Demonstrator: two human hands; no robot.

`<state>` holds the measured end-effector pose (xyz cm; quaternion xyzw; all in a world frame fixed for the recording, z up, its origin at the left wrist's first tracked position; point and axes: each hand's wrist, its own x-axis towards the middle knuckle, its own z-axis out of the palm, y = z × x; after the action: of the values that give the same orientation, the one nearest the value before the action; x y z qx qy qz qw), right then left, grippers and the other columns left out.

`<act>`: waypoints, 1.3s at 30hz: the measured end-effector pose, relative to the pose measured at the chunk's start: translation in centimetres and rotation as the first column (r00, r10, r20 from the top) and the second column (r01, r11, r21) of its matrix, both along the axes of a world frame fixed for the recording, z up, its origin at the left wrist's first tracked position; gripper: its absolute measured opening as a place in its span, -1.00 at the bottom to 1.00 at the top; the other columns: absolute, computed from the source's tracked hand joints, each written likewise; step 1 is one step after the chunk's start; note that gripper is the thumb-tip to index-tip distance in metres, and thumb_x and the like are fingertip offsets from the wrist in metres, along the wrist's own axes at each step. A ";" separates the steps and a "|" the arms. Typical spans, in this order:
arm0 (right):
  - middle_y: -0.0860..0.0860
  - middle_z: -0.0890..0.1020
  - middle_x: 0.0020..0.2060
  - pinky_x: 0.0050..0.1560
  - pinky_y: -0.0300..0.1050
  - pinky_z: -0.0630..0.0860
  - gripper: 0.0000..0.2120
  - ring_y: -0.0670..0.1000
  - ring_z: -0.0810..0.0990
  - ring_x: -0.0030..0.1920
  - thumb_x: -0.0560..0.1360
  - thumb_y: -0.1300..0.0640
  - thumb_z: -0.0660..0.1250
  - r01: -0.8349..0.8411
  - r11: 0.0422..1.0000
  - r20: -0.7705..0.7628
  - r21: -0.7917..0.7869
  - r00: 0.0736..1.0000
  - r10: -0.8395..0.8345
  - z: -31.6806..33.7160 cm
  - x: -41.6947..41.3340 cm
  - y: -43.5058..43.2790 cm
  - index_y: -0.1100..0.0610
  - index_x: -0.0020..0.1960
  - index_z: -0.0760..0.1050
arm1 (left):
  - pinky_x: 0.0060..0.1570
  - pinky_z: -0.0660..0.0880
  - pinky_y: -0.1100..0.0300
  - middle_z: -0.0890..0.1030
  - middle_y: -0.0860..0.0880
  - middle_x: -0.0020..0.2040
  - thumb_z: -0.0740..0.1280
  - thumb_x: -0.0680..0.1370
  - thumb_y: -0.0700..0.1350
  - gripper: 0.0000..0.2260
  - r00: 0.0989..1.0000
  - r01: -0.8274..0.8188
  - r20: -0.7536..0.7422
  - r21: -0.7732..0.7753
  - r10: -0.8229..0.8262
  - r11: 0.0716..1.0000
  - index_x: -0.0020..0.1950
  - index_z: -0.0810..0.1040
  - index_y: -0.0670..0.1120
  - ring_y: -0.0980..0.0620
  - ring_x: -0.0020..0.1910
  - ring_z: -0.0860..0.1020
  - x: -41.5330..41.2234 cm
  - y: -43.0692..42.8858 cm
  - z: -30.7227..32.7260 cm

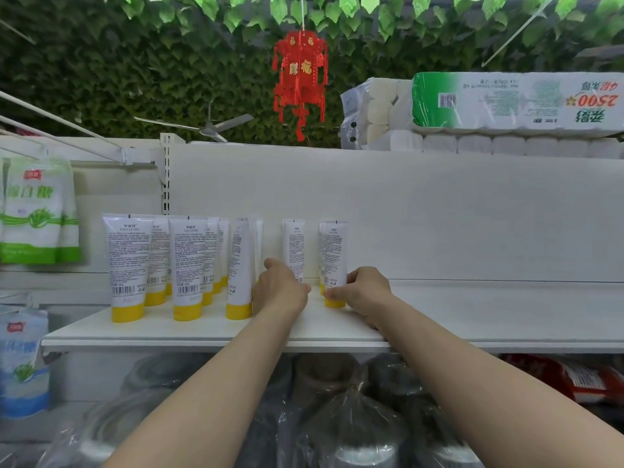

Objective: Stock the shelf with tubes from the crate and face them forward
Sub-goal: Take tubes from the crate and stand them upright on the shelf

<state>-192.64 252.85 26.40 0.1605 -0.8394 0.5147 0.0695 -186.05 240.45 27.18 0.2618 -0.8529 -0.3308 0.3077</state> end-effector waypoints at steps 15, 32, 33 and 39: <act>0.05 0.63 0.08 0.05 -0.11 0.55 -0.57 0.06 0.60 0.04 0.33 0.04 0.60 0.032 0.999 0.006 0.002 0.999 -0.032 -0.2 -0.7 -0.4 0.15 0.12 0.57 | 0.06 0.45 0.05 0.52 -0.15 0.27 0.45 0.51 -0.05 -0.47 1.000 0.004 -0.005 0.025 -0.004 1.000 0.33 0.26 -0.18 -0.18 0.25 0.50 -0.2 -0.2 0.0; 0.06 0.65 0.02 0.08 -0.04 0.58 -0.62 0.06 0.61 -0.02 0.31 0.09 0.60 0.050 0.999 -0.006 -0.011 0.999 -0.051 -0.4 -1.2 -0.4 0.16 0.06 0.59 | 0.06 0.45 0.03 0.51 -0.16 0.27 0.46 0.50 -0.03 -0.42 1.000 -0.011 -0.008 0.033 0.012 0.999 0.36 0.24 -0.20 -0.19 0.25 0.50 -1.0 -0.5 -0.3; 0.06 0.65 0.02 0.08 -0.04 0.59 -0.64 0.05 0.61 -0.03 0.32 0.10 0.59 0.050 0.999 -0.011 -0.011 0.999 -0.050 -0.5 -1.3 -0.4 0.15 0.05 0.58 | 0.06 0.45 0.03 0.52 -0.16 0.27 0.46 0.50 -0.03 -0.43 1.000 -0.013 -0.010 0.028 0.013 1.000 0.35 0.24 -0.19 -0.19 0.25 0.50 -1.1 -0.6 -0.4; 0.05 0.63 0.07 0.08 -0.07 0.56 -0.65 0.04 0.59 0.03 0.35 0.05 0.57 0.035 0.999 -0.048 0.029 0.998 -0.033 -0.4 -0.5 -0.3 0.09 0.03 0.50 | 0.15 0.46 -0.04 0.47 -0.18 0.31 0.49 0.46 0.00 -0.34 0.999 -0.013 -0.040 -0.003 0.013 1.000 0.37 0.19 -0.19 -0.22 0.28 0.47 -1.0 -0.5 -0.3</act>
<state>-193.16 252.58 26.04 0.1593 -0.8477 0.4969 0.0957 -187.04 239.92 26.87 0.2600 -0.8455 -0.3325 0.3272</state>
